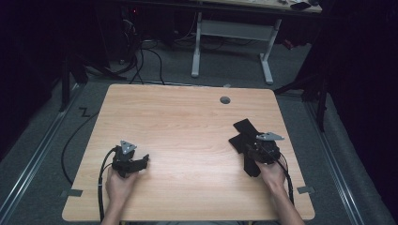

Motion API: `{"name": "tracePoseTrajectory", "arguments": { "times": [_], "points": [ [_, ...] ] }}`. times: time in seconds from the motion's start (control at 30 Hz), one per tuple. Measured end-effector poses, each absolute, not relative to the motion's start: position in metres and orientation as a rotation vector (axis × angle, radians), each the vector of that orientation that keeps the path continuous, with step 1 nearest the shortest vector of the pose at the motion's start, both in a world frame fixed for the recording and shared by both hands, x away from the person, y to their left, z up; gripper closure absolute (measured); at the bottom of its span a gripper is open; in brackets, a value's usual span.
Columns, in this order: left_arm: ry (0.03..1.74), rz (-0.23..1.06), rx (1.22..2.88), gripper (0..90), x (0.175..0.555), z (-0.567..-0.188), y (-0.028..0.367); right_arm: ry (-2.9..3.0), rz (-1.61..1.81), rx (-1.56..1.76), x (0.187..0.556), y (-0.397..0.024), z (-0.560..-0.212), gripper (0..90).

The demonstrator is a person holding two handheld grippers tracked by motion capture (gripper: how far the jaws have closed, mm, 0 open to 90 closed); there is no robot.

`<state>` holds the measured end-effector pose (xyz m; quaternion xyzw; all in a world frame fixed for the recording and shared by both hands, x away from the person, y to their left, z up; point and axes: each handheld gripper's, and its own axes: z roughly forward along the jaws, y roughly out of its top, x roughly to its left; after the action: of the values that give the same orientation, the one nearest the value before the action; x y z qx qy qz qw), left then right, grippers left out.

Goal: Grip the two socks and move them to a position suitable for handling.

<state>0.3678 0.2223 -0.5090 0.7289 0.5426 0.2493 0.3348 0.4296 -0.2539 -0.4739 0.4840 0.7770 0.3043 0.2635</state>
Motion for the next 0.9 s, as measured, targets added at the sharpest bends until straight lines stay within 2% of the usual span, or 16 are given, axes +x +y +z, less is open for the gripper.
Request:
{"name": "tracePoseTrajectory", "arguments": {
  "times": [0.23,0.27,0.33,0.4,0.53,0.63,0.73,0.9],
  "points": [
    [1.415,0.65,1.903,28.4,0.368,-0.509,0.222,2.108,0.786,1.381,0.437,-0.26,-0.487,47.2],
    [1.416,0.651,1.902,28.3,0.368,-0.509,0.222,2.121,0.793,1.417,0.44,-0.264,-0.492,51.1],
    [1.415,0.651,1.902,28.3,0.368,-0.509,0.222,2.12,0.799,1.422,0.44,-0.265,-0.493,52.9],
    [1.416,0.651,1.902,28.3,0.368,-0.509,0.222,2.106,0.815,1.425,0.44,-0.268,-0.494,62.9],
    [1.416,0.651,1.902,28.3,0.368,-0.509,0.222,2.099,0.847,1.451,0.441,-0.276,-0.493,73.6],
    [1.416,0.651,1.902,28.3,0.368,-0.509,0.222,2.089,0.864,1.456,0.441,-0.279,-0.492,77.0],
    [1.416,0.651,1.902,28.3,0.368,-0.509,0.222,2.058,0.888,1.441,0.439,-0.282,-0.488,84.6],
    [1.416,0.651,1.902,28.3,0.368,-0.509,0.222,2.031,0.905,1.424,0.439,-0.286,-0.48,86.3]
  ]
}}
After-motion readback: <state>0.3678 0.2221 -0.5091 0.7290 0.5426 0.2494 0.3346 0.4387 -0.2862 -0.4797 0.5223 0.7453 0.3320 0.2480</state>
